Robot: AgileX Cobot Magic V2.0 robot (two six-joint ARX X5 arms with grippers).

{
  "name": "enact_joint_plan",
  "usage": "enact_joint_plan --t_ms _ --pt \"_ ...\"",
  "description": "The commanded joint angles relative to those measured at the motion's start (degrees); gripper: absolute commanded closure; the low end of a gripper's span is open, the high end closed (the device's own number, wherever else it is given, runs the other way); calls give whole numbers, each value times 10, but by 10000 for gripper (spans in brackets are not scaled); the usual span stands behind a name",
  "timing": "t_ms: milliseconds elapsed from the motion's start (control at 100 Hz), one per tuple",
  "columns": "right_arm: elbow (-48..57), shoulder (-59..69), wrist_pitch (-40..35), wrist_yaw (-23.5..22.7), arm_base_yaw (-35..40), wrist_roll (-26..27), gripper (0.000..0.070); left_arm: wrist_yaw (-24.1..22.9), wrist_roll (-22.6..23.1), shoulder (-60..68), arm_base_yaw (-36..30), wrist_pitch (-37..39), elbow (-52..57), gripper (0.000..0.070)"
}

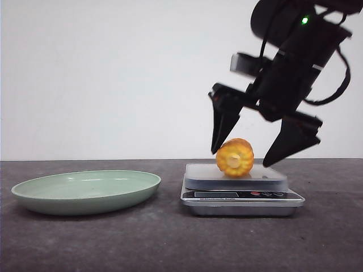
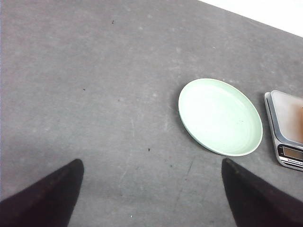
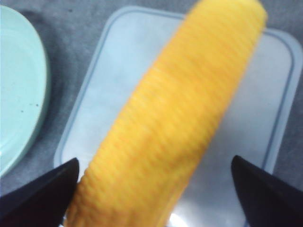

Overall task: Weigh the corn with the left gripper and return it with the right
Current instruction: 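Lower the right gripper onto the corn on the scale and grasp it, then carry the corn with the right gripper back onto the green plate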

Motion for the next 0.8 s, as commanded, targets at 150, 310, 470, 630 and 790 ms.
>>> enact_joint_plan --t_ms 150,310,470,630,790 --pt "10 12 7 29 16 13 700 1 7 2 -1 -20 7 154" --pt "11 -9 9 31 25 12 699 1 7 2 -1 -20 7 154" --pt "32 -56 8 27 50 2 699 1 5 2 -1 -19 7 154" --pt "120 -59 -23 21 97 2 699 1 5 2 -1 -9 7 154" --pt "217 -3 -35 33 159 11 699 1 5 2 -1 6 7 154"
